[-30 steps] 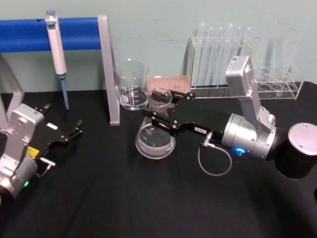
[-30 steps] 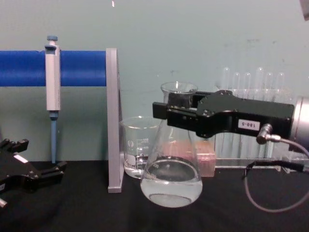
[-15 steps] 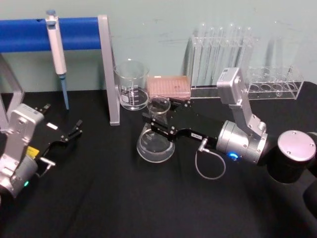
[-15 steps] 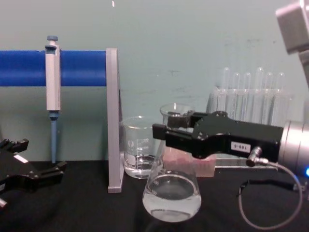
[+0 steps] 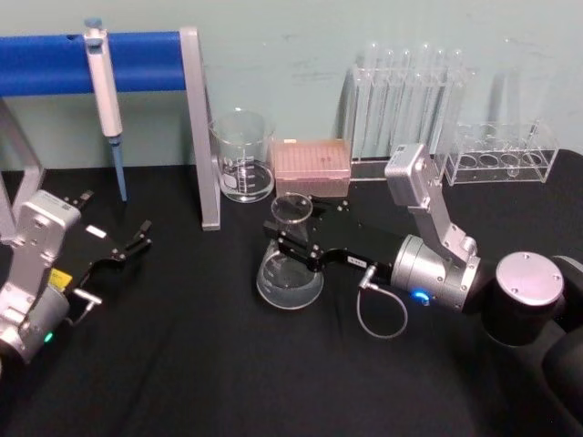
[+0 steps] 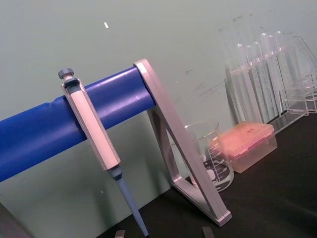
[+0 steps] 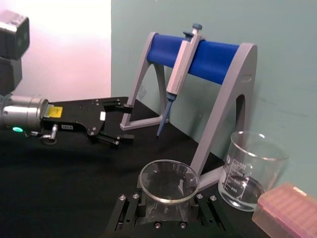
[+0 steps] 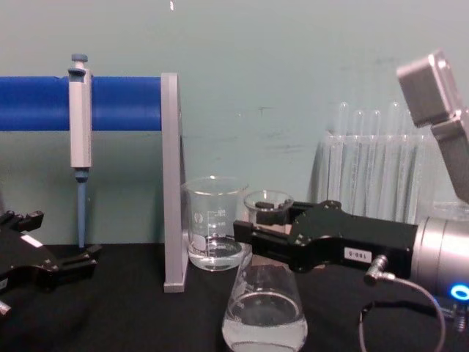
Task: Grasp the erlenmeyer flask with one hand, shake it three times, then place it back.
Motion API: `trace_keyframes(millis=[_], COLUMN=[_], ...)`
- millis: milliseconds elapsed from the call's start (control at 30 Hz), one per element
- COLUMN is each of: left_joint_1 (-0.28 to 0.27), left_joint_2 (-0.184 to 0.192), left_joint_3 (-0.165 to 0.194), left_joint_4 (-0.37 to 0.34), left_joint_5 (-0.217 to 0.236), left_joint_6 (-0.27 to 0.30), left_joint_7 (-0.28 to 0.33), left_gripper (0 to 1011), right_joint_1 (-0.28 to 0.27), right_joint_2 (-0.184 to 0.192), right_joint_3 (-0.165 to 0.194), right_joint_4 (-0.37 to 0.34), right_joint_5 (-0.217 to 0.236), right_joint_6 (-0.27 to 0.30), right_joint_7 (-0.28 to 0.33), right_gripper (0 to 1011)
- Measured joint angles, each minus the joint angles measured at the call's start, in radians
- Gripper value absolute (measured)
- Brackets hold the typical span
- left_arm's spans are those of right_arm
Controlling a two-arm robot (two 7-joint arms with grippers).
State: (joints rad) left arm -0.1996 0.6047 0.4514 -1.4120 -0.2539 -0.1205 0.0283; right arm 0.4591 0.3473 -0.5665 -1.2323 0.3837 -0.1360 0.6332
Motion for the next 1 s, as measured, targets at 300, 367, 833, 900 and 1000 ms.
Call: trace_keyframes(millis=[300, 367, 833, 900, 1000], left_joint_1=[0.000, 0.000, 0.000, 0.000, 0.000], left_joint_2=[0.000, 0.000, 0.000, 0.000, 0.000], left_joint_3=[0.000, 0.000, 0.000, 0.000, 0.000], left_joint_4=[0.000, 0.000, 0.000, 0.000, 0.000], left_joint_5=[0.000, 0.000, 0.000, 0.000, 0.000], left_joint_6=[0.000, 0.000, 0.000, 0.000, 0.000], left_joint_7=[0.000, 0.000, 0.000, 0.000, 0.000], left_gripper=[1001, 1002, 1001, 1001, 1001], right_joint_1=[0.000, -0.001, 0.002, 0.003, 0.003], right_joint_2=[-0.011, -0.014, -0.028, -0.029, -0.032], right_joint_3=[0.002, 0.003, 0.012, 0.012, 0.014], right_joint_4=[0.026, 0.031, 0.060, 0.062, 0.065], right_joint_5=[-0.017, -0.021, -0.035, -0.035, -0.036], right_joint_6=[0.000, 0.002, 0.015, 0.015, 0.017], right_joint_7=[-0.003, -0.004, -0.011, -0.011, -0.011], right_gripper=[453, 453, 453, 456, 456])
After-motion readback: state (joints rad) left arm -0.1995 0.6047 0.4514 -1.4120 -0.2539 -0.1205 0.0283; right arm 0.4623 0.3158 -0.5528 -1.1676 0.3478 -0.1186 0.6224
